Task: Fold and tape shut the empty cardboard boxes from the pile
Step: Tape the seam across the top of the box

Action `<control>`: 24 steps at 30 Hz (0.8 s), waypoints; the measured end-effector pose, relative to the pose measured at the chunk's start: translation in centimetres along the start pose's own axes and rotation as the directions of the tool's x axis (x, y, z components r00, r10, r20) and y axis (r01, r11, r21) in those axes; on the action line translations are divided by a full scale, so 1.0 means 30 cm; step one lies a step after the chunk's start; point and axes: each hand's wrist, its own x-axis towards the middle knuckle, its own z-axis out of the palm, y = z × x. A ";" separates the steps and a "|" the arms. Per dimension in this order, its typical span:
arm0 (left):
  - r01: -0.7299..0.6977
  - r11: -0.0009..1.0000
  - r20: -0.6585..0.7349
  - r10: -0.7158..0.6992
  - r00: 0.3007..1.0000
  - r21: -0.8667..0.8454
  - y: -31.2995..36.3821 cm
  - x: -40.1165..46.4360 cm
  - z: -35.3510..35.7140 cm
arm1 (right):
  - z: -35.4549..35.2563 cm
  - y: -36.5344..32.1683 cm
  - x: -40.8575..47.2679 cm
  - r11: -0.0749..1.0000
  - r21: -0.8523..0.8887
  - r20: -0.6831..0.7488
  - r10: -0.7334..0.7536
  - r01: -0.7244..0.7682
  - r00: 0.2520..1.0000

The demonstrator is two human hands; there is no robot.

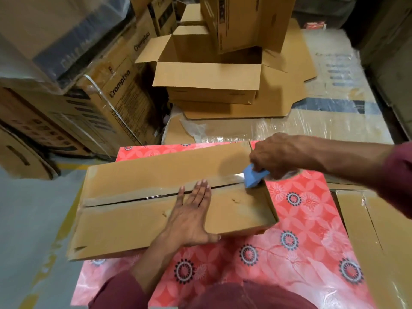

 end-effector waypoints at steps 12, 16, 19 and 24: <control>-0.160 0.987 -0.038 0.159 0.987 -0.029 0.284 0.177 -0.102 | 0.113 0.086 -0.060 0.995 0.090 -0.047 0.038 -0.033 0.998; -0.066 0.998 -0.088 0.065 0.994 -0.006 0.379 0.209 -0.069 | 0.165 0.117 -0.062 0.985 0.169 -0.074 0.048 -0.035 0.996; -0.039 0.999 -0.114 0.037 0.993 -0.010 0.363 0.209 -0.050 | 0.248 0.163 -0.059 0.979 0.202 -0.084 0.025 -0.007 0.996; -0.066 0.998 -0.094 0.067 0.993 0.013 0.362 0.205 -0.036 | 0.360 0.215 -0.094 0.955 0.291 -0.168 0.003 0.047 0.986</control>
